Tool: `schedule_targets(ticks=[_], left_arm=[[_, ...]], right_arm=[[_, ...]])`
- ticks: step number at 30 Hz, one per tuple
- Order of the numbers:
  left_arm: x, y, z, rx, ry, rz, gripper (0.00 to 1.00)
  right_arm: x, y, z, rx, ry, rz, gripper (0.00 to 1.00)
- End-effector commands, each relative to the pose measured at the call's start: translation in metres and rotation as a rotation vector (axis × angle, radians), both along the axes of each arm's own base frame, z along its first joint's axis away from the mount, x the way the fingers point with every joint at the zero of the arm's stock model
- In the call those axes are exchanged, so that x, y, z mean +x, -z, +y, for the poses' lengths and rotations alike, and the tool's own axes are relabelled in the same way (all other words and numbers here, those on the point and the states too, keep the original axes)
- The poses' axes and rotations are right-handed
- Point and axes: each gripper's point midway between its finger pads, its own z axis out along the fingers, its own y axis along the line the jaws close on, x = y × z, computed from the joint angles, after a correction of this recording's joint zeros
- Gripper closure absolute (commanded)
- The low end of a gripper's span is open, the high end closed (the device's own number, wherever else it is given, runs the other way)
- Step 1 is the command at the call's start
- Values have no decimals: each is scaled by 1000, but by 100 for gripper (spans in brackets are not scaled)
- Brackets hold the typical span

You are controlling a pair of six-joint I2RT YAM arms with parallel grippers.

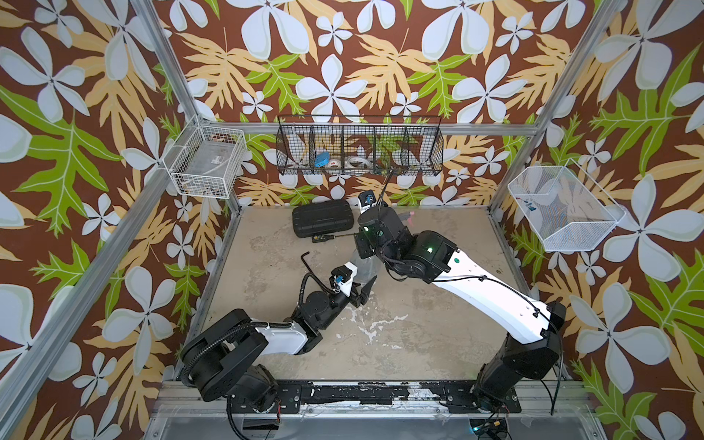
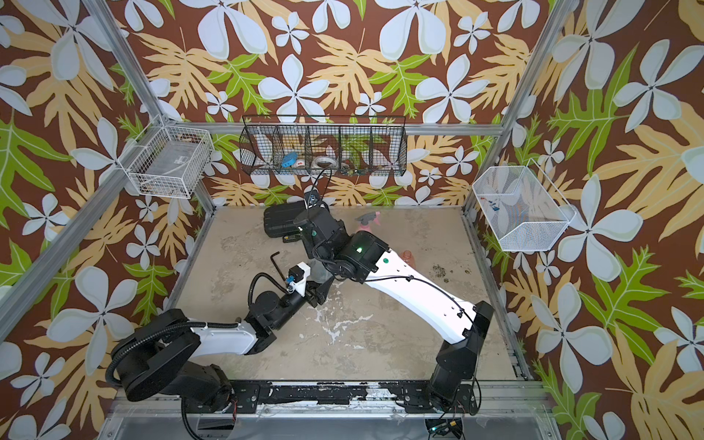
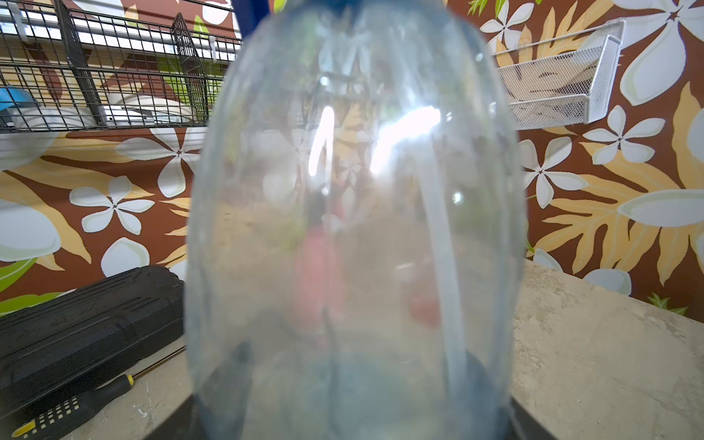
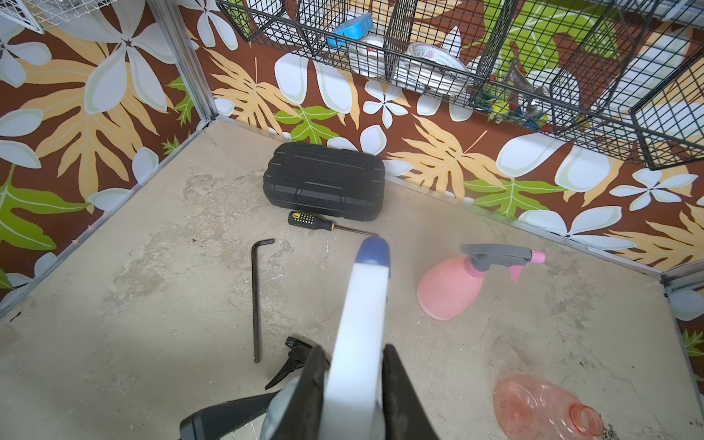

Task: Attach spray nozzles to spray bottles
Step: Insert the spray nozzle into the spray bottle.

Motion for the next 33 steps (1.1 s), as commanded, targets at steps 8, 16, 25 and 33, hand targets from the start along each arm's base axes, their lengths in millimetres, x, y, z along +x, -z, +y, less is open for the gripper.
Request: schedule_targets(ticks=[8,16,25,33], left_arm=[[-4,-15,-1,-53,22,-23,25],[-24,-33,-7,-130,137,-47,25],[-49,-51,-15,-217,293,-82,25],[-56,-62,-18,-248,338,-120,27]], right_arm=[[-7,-16,-9,103,-18,-79,100],[-27,-35,-28,323,-114,-211,100],[-44,-41,-30,337,-244,-274,100],[-51,-42,-27,348,-305,-284,100]])
